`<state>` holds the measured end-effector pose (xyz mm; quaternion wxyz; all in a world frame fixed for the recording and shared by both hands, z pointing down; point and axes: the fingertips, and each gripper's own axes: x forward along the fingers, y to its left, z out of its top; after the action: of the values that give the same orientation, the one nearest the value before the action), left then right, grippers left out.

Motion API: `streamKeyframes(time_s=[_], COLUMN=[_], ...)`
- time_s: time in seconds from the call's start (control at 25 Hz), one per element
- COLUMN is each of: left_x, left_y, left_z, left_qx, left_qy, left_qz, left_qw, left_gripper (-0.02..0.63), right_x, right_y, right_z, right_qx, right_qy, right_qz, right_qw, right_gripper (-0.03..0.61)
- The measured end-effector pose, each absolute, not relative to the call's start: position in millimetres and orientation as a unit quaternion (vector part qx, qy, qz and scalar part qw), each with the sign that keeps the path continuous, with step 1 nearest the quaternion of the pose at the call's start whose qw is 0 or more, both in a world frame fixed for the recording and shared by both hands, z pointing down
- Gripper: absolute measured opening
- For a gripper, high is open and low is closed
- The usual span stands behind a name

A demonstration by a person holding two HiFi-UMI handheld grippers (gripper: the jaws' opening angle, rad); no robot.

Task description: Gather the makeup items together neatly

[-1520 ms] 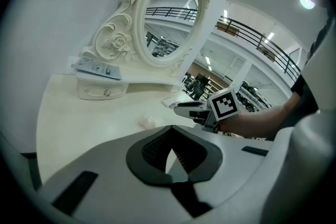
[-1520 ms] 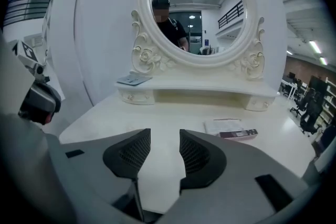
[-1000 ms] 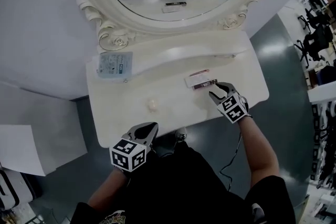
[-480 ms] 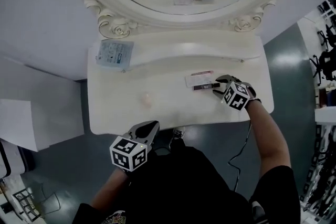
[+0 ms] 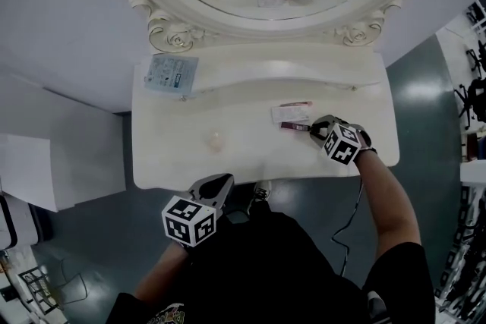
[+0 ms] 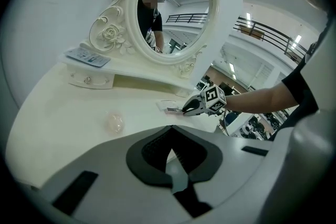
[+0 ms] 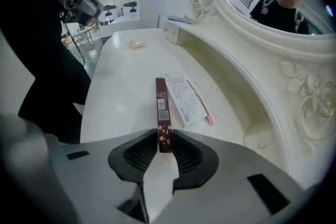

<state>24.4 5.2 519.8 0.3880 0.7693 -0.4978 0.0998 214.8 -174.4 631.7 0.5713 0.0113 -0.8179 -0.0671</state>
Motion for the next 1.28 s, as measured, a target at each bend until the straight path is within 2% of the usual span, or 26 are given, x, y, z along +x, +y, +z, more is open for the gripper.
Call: streamKeyframes(time_s=[0.24, 0.52, 0.72, 0.96, 1.28], left_x=[13, -5, -24, -48, -85], left_y=[7, 7, 12, 19, 27], left_z=[516, 513, 512, 512, 516], left_qx=[0.777, 0.8, 0.814, 0.83, 0.839], left_qy=[-0.487, -0.453, -0.428, -0.4, -0.383], left_qz=[0.104, 0.11, 0.116, 0.121, 0.123], left_qw=[0.384, 0.378, 0.374, 0.369, 0.367], left_gripper=[0.009, 0.009, 0.009, 0.009, 0.009], right_x=[209, 166, 114, 70, 62], right_y=[-150, -114, -88, -77, -73], right_z=[623, 605, 605, 613, 626], right_qx=[0.125, 0.306, 0.364, 0.399, 0.449], right_qy=[-0.831, -0.827, -0.806, -0.78, -0.731], right_qz=[0.006, 0.187, 0.252, 0.252, 0.279], right_qw=[0.542, 0.433, 0.393, 0.41, 0.43], right_gripper=[0.1, 0.098, 0.098, 0.098, 0.098])
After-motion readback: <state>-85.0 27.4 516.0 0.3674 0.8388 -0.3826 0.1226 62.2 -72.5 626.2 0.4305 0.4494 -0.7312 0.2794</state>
